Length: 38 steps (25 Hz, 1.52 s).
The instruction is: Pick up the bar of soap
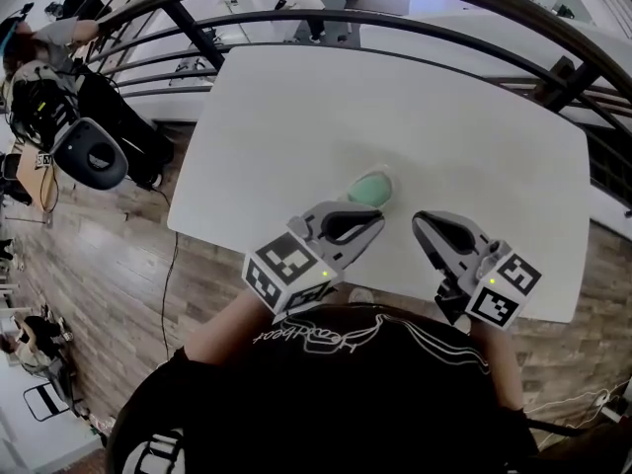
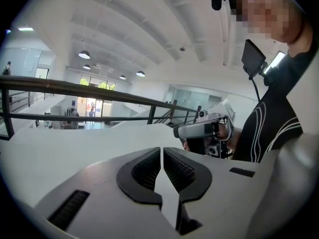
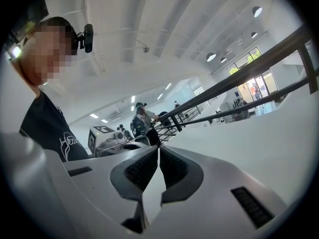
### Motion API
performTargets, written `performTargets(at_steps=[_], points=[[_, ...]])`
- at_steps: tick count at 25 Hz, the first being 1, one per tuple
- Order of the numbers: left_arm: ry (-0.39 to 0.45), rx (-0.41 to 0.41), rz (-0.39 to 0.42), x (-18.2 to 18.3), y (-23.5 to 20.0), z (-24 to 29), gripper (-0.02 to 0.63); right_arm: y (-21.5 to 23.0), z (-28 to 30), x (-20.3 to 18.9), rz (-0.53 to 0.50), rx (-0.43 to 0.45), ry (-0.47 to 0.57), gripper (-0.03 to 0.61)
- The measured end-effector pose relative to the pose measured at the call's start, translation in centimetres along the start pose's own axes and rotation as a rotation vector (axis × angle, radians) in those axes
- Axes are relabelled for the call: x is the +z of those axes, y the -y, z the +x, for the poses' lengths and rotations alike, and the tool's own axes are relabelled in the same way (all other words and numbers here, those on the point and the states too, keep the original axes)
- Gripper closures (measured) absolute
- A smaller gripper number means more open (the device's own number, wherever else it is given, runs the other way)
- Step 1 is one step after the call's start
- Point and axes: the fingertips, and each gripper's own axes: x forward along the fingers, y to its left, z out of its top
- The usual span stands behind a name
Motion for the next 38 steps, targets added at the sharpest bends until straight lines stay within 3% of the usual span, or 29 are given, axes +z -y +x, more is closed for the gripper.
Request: performTargets(at_steps=[3,17,22,28,38], points=[[-0.017,0.033,0.035,-0.4,-0.7,-0.1,0.597,0.3,0.0,0.0,0.005,-0.004,0.004,0.561],[-0.146,0.096,0.155,-3.7,-3.2,1.4,0.409,1.4,-0.2,-1.1,0.026,-0.029,-0.004,0.561],[-0.222,0.13,0.218,-5.9,-4.7,2.3,0.391,2.0,-0.2,-2.1,0.038,-0.038,-0.014,0.561],[-0.346,0.129,0.215,-9.2,-5.6,3.2,0.387,2.8,-0.6,-2.4,0.052,-0.062,-0.005,0.561],[-0.419,0.138,0.255,-11.2,-6.7,4.0,0.365,2.7,-0.7,-2.3,0.056,-0.062,0.01,0.561]])
